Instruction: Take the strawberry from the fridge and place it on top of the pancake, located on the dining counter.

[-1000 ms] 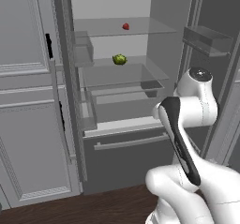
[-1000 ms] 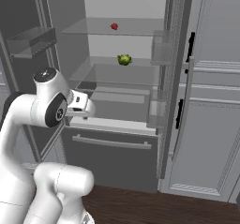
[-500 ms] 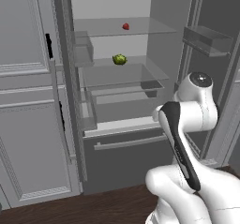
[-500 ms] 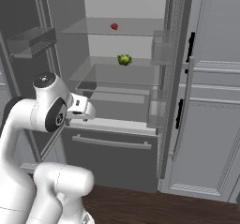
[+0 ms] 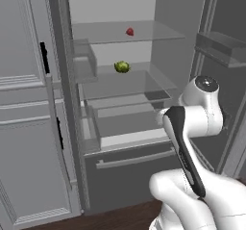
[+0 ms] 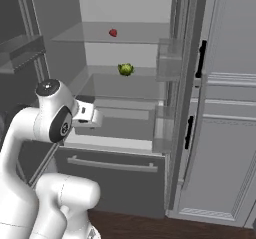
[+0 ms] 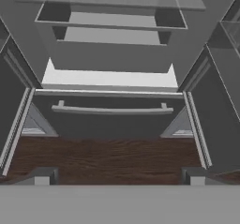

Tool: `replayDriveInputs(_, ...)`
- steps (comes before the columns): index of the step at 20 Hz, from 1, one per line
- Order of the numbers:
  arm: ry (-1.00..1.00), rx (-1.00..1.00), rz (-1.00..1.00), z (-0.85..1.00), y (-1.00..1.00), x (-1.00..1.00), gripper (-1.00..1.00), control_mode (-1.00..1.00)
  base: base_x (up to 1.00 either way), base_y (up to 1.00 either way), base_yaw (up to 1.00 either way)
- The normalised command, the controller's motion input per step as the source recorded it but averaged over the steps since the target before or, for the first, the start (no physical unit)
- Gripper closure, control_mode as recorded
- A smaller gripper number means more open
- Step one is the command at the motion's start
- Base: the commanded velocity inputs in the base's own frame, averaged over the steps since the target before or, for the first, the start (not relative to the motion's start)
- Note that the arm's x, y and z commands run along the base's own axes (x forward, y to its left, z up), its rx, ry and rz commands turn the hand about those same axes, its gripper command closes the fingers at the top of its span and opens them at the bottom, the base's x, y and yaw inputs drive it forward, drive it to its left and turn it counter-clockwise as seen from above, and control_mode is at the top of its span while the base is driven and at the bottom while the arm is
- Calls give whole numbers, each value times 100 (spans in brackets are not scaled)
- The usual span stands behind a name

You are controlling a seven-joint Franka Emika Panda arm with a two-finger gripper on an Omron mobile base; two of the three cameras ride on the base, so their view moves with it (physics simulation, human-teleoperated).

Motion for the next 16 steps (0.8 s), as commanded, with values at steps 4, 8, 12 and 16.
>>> replayDriveInputs(4, 0, 0, 0, 0, 0, 0, -100, 100, 68, 6, -5)
replayDriveInputs(8, 0, 0, 0, 0, 0, 0, -100, 100, 57, 17, 0)
replayDriveInputs(12, 0, 0, 0, 0, 0, 0, -100, 100, 65, 17, 0)
replayDriveInputs(16, 0, 0, 0, 0, 0, 0, -100, 100, 62, 10, 0)
